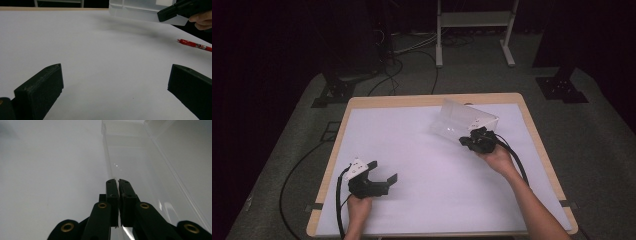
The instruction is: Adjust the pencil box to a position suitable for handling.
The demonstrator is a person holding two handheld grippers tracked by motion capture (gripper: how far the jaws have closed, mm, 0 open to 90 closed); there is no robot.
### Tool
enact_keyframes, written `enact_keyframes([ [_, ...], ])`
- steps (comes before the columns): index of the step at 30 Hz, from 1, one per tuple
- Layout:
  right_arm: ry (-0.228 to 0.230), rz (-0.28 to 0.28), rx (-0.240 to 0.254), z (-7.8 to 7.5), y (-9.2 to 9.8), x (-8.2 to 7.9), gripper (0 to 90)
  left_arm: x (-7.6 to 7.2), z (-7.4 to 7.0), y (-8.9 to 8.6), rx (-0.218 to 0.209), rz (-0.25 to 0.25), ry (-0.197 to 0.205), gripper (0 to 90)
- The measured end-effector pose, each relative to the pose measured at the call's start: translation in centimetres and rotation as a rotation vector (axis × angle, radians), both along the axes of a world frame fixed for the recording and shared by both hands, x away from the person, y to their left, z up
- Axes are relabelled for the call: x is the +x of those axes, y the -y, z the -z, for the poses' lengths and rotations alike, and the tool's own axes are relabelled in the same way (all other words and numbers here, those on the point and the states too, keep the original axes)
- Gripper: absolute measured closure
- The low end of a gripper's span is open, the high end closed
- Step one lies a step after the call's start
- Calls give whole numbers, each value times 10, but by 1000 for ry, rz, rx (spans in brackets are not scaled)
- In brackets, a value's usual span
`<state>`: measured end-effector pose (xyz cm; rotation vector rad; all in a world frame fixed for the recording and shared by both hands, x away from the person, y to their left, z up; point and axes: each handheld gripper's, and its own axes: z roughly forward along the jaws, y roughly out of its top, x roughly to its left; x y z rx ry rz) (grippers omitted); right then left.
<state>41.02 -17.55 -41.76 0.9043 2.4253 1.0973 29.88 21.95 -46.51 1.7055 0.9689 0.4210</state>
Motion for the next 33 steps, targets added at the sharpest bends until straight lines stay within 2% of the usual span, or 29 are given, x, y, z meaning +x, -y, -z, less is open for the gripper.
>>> enact_keyframes([
  [3, 3, -16, 13, -3, 0, -6, 868, 0, 0, 0, 0, 0, 0, 0],
  [5, 7, -46, 29, -6, -1, -16, 868, 0, 0, 0, -2, -1, -1, 0],
  [14, -1, -128, 57, -6, -6, -41, 868, 0, 0, 0, 0, -1, -1, 0],
  [23, -31, -185, 85, 1, -11, -58, 867, 0, 0, 0, -2, -2, -2, 0],
  [33, -48, -222, 94, 9, -12, -72, 867, 0, 0, 0, -2, -2, -2, 0],
])
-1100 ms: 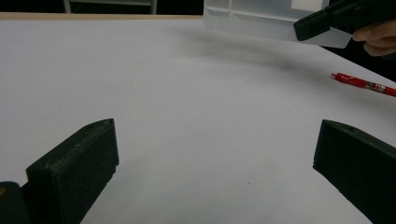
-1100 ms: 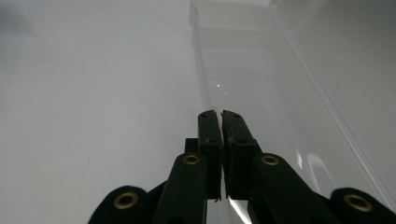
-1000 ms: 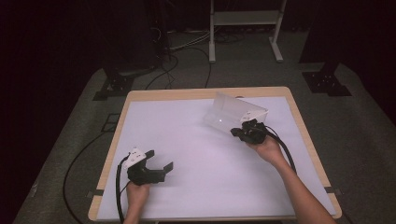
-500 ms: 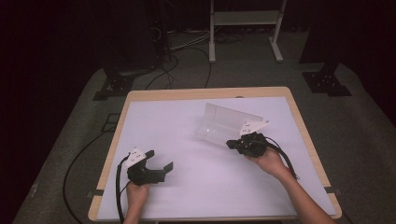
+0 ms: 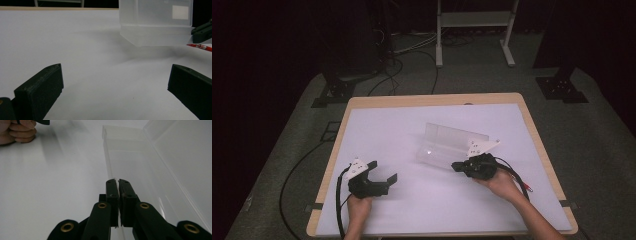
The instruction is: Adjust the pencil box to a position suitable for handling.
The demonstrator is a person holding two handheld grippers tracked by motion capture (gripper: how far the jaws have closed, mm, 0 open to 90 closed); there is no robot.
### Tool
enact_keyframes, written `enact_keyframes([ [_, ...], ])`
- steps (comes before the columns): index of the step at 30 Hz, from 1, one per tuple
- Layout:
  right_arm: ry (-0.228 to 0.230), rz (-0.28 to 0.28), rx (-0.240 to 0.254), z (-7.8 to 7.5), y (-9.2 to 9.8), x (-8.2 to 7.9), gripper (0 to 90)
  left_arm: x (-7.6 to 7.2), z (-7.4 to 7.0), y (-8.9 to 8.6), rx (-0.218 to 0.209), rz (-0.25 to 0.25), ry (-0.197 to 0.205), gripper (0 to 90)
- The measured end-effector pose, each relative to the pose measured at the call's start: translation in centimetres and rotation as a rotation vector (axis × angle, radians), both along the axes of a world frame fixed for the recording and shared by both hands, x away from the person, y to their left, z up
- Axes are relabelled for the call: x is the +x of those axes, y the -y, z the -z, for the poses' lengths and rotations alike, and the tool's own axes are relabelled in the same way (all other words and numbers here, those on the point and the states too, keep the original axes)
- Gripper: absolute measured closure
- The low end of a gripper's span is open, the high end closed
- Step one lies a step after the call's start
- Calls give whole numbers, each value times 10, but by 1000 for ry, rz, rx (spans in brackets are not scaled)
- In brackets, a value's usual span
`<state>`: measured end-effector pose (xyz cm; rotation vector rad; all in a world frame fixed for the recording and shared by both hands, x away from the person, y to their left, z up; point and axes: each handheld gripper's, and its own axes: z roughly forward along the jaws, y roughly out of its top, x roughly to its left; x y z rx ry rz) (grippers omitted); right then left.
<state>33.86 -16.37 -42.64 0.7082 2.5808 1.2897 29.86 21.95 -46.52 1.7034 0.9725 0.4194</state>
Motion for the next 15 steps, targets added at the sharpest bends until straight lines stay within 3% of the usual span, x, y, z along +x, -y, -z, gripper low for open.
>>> enact_keyframes([
  [15, -54, -32, 0, 18, 2, -9, 866, 0, 0, 0, 0, 1, 0, 0],
])
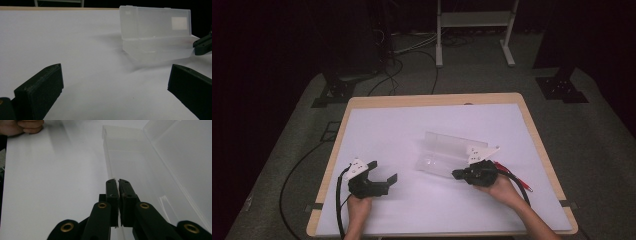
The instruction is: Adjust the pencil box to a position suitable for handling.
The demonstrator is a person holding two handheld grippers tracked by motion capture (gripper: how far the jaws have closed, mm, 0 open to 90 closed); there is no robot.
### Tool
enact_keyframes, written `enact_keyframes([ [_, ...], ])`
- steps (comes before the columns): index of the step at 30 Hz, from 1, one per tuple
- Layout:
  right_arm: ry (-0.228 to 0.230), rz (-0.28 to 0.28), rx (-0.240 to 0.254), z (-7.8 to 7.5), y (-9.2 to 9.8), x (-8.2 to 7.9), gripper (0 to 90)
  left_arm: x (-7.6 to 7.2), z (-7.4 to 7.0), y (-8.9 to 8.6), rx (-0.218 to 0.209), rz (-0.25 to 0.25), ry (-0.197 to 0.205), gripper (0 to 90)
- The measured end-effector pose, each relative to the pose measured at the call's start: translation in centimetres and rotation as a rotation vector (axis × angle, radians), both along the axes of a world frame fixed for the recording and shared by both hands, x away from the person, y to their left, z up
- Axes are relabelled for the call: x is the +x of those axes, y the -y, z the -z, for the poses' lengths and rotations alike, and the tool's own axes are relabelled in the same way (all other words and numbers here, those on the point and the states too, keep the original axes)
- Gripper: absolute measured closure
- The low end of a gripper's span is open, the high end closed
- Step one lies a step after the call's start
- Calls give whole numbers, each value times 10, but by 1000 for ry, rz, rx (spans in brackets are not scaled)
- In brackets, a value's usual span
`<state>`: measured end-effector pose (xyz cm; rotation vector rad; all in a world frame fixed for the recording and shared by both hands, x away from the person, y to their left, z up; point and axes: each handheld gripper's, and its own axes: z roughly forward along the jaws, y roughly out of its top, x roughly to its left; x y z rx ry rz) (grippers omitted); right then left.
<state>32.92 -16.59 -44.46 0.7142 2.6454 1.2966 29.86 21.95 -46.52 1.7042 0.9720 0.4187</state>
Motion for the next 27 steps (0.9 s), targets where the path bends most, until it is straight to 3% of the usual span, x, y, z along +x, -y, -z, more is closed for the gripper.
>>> enact_keyframes([
  [13, -46, 2, 5, 17, 3, -4, 866, 0, 0, 0, 1, 1, 1, 0],
  [27, -65, 4, 1, 21, 1, -5, 849, 0, 0, 0, 2, 0, 1, 0],
])
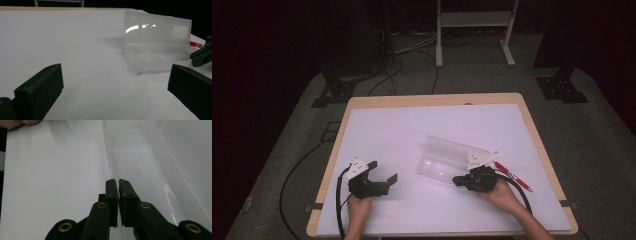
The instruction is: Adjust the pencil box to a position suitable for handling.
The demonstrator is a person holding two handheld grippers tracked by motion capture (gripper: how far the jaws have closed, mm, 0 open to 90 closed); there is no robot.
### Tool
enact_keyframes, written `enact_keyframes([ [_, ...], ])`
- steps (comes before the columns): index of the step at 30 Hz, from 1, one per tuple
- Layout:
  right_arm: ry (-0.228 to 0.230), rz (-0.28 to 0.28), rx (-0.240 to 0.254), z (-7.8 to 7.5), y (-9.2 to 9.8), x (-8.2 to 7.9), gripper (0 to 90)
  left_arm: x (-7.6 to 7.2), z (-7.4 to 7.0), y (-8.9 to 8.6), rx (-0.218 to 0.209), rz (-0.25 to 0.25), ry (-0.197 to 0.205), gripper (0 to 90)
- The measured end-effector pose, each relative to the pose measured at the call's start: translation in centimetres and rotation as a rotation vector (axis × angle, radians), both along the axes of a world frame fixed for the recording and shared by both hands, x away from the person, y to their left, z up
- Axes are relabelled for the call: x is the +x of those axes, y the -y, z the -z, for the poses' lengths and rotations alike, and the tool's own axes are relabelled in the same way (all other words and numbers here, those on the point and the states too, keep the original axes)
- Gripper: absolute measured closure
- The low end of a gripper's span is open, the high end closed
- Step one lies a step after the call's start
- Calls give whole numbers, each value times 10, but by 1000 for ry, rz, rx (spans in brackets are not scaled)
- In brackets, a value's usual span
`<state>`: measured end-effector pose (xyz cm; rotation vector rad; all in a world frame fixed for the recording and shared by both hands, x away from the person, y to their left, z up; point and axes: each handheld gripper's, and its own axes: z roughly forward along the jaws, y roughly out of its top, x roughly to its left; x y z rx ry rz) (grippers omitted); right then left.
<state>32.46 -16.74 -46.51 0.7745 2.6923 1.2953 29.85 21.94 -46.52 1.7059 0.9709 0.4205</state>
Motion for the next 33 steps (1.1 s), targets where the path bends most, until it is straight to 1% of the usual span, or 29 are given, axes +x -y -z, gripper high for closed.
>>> enact_keyframes([
  [4, -20, 2, -6, 1, 0, 0, 834, 0, 0, 0, 2, 1, 1, 0],
  [7, -24, 4, -6, 0, 0, 0, 812, 0, 0, 0, 3, 1, 0, 0],
  [14, -24, 3, -2, 0, 1, 0, 792, 0, 0, 0, 4, 0, 0, 0],
  [17, -28, -5, -2, -1, 0, -2, 721, 0, 0, 0, 4, 0, -1, 0],
  [18, -28, -5, -2, -1, 0, -2, 721, 0, 0, 0, 4, 0, -1, 0],
  [20, -16, 6, -3, -3, 1, -2, 689, 0, 0, 0, 4, 0, -1, 0],
  [24, -21, 16, 8, -9, 5, -4, 625, 0, 0, 0, 6, 0, 0, 0],
  [25, -21, 16, 8, -9, 5, -4, 625, 0, 0, 0, 6, 0, 0, 0],
  [27, -14, 21, 14, -13, 9, -5, 578, 0, 0, 0, 6, -1, 0, 0],
  [29, -10, 24, 21, -15, 11, -6, 570, 0, 0, 0, 7, 0, 0, 0],
  [30, -5, 34, 27, -18, 15, -6, 533, 0, 0, 0, 8, -1, 1, 0],
  [31, -5, 34, 27, -18, 15, -6, 533, 0, 0, 0, 8, -1, 1, 0],
  [33, 0, 44, 28, -22, 20, -8, 494, 0, 0, 0, 9, 0, 2, 0],
])
